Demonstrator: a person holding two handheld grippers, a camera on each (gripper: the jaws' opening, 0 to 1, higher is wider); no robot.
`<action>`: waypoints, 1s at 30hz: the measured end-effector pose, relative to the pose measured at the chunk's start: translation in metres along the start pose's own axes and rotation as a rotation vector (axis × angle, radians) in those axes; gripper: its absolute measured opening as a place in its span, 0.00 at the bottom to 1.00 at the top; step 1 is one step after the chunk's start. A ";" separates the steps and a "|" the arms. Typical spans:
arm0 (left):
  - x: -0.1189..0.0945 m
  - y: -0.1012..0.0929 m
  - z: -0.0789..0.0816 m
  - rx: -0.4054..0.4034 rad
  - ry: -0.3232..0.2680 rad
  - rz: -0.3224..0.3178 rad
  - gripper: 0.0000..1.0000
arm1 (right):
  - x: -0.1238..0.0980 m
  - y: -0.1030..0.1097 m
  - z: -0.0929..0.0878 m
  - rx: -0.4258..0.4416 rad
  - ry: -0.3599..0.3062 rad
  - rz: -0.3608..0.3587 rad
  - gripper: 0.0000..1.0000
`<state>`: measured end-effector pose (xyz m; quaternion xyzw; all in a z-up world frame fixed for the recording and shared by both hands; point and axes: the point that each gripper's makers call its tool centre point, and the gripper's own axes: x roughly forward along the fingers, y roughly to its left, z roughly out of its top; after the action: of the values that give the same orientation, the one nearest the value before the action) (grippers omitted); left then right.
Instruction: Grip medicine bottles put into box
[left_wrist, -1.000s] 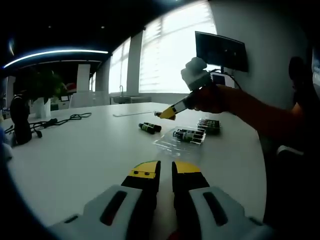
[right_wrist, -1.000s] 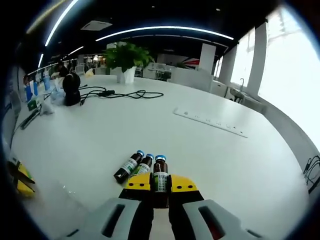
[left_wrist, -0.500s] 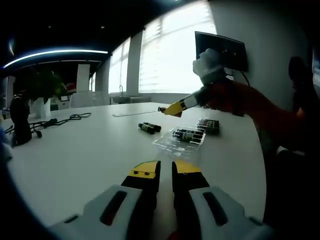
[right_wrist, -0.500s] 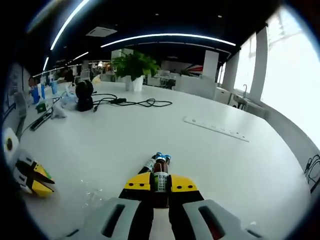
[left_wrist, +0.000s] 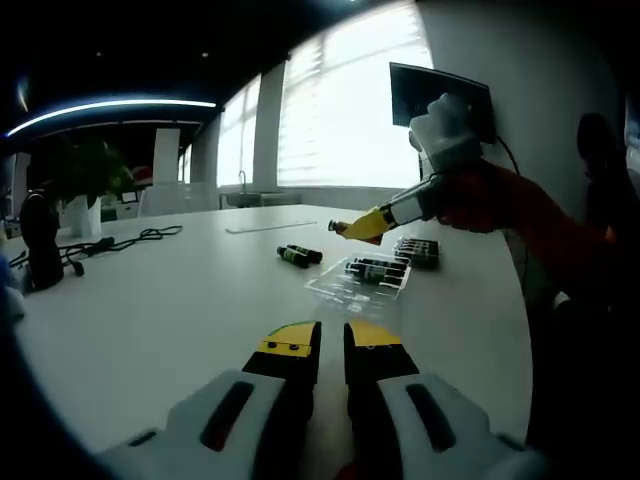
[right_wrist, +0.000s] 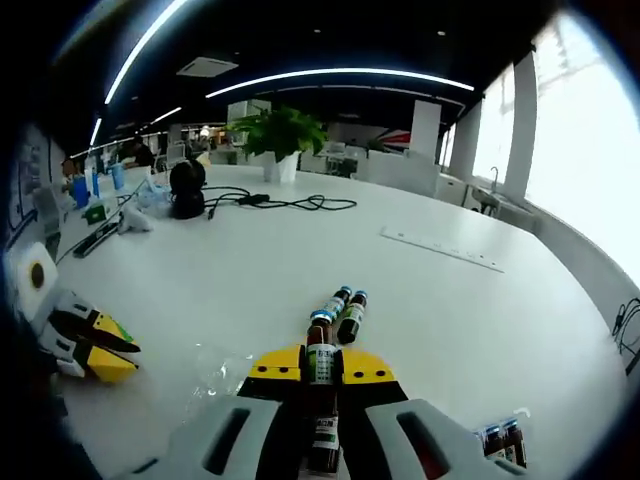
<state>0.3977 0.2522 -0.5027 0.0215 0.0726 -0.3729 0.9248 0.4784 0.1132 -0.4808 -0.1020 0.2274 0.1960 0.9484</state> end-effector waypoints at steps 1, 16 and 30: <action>0.000 0.000 0.000 0.000 0.000 0.000 0.04 | -0.001 0.002 -0.001 0.004 0.000 0.002 0.06; 0.000 0.000 0.000 0.002 0.002 0.001 0.04 | -0.006 0.030 -0.019 0.062 0.035 0.031 0.07; 0.001 0.000 0.000 0.002 0.003 0.001 0.04 | -0.007 0.035 -0.031 0.057 0.073 -0.019 0.07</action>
<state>0.3980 0.2518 -0.5031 0.0232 0.0733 -0.3723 0.9249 0.4462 0.1334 -0.5083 -0.0840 0.2663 0.1765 0.9439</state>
